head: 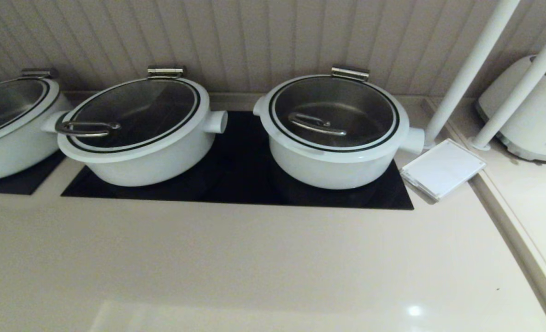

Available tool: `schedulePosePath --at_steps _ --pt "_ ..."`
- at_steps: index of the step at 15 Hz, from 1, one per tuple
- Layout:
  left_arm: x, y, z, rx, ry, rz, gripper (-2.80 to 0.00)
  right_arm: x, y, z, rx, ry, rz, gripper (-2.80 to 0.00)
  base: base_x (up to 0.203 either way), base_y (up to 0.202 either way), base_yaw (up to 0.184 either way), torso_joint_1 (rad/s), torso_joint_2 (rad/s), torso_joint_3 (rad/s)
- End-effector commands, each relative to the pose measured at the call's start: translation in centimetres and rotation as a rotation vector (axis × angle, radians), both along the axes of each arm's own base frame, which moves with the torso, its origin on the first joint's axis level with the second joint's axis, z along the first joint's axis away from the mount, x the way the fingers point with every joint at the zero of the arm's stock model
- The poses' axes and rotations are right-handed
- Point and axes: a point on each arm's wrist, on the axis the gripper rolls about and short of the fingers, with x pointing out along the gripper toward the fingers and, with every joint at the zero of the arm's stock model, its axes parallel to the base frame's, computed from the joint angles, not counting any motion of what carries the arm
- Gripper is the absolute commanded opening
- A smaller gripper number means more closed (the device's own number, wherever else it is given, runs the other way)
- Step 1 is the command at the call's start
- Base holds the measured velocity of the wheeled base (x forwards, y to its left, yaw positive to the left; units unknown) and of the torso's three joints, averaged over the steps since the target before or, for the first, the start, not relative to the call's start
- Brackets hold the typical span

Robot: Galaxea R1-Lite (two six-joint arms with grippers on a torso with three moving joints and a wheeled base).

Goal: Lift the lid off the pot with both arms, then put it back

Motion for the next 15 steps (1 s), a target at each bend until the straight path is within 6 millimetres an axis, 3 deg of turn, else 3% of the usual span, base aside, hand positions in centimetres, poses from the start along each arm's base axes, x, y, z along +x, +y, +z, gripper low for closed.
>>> schedulePosePath --at_steps 1,15 --pt "0.01 0.0 0.01 0.0 0.001 0.0 -2.8 -0.04 0.01 -0.04 -0.003 -0.008 0.005 -2.8 0.0 0.0 0.0 0.0 0.0 0.0" --pt "0.01 0.0 0.01 0.0 0.001 0.0 -2.8 -0.04 -0.03 -0.03 0.044 -0.011 -0.015 -2.8 0.0 0.0 0.0 0.0 0.0 0.0"
